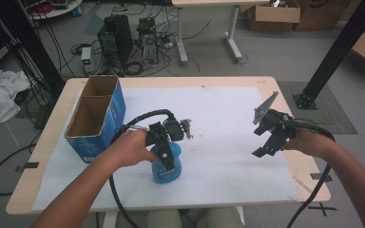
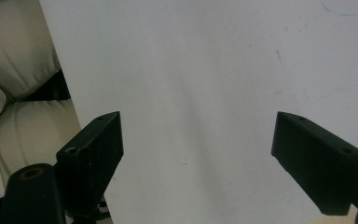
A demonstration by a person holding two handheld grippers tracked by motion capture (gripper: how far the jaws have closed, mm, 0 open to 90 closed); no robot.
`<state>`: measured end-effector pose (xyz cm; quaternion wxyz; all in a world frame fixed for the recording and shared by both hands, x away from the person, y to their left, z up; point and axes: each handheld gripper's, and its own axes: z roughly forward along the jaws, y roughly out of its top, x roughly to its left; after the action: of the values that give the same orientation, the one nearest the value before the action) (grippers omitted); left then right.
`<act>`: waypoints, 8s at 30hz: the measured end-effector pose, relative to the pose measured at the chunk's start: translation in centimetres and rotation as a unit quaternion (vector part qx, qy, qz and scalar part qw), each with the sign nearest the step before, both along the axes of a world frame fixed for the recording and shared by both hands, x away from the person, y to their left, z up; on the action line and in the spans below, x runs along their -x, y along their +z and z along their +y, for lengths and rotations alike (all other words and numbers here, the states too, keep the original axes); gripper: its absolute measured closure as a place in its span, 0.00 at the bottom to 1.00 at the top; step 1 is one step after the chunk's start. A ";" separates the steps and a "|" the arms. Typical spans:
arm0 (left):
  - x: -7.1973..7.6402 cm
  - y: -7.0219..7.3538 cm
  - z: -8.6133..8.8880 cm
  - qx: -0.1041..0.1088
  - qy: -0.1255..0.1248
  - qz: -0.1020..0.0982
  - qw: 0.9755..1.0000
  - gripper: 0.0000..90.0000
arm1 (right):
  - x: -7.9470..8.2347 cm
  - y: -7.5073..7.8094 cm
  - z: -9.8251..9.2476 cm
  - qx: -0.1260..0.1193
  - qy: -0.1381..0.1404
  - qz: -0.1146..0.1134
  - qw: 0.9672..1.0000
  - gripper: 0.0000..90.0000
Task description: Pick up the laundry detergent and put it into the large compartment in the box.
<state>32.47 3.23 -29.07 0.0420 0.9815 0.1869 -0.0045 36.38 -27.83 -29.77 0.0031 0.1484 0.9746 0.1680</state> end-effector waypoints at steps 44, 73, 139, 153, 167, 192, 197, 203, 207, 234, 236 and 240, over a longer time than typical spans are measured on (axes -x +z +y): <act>0.2 0.4 0.4 0.011 -0.003 -0.009 1.000 0.41 | 0.2 0.0 0.1 0.001 0.001 0.002 1.000 0.19; -1.6 10.0 2.4 0.042 0.109 -0.040 0.992 0.42 | 0.2 0.2 0.0 0.001 0.005 0.000 1.000 0.19; -8.0 14.6 19.5 0.021 0.560 -0.109 0.821 0.42 | -1.6 -0.3 -0.1 0.000 0.000 0.006 1.000 0.19; -8.6 6.7 20.3 0.011 0.553 -0.091 0.828 0.42 | -1.6 -1.0 -0.4 0.007 -0.008 0.015 1.000 0.19; -8.7 2.3 21.2 0.014 0.558 -0.072 0.827 0.42 | -1.7 -1.2 -0.4 0.013 -0.010 0.018 1.000 0.20; -8.6 0.9 21.7 0.016 0.558 -0.070 0.827 0.42 | -1.6 -1.4 0.2 0.016 -0.009 0.022 1.000 0.20; -8.6 0.9 21.8 0.017 0.556 -0.068 0.828 0.42 | -1.6 -1.4 0.2 0.016 -0.009 0.021 1.000 0.20; -8.6 0.9 21.8 0.019 0.558 -0.068 0.827 0.42 | -1.5 -1.4 0.3 0.016 -0.009 0.021 1.000 0.20; -8.6 0.9 21.8 0.019 0.559 -0.068 0.826 0.42 | -1.6 -1.4 0.3 0.017 -0.006 0.020 1.000 0.20; -8.3 1.3 21.8 0.036 0.566 -0.073 0.820 0.35 | -1.4 -1.5 0.4 0.012 -0.004 0.026 1.000 0.20; -8.2 1.5 21.7 0.040 0.567 -0.080 0.819 0.35 | -1.3 -1.5 0.4 0.014 -0.006 0.028 0.999 0.20; -8.1 2.0 21.7 0.037 0.565 -0.086 0.820 0.34 | -1.3 -1.4 0.5 0.013 -0.005 0.027 1.000 0.20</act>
<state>40.56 24.90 -27.11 0.0896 0.6976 0.7041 0.0978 37.65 -27.31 -31.17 -0.0204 0.1576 0.9757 0.1511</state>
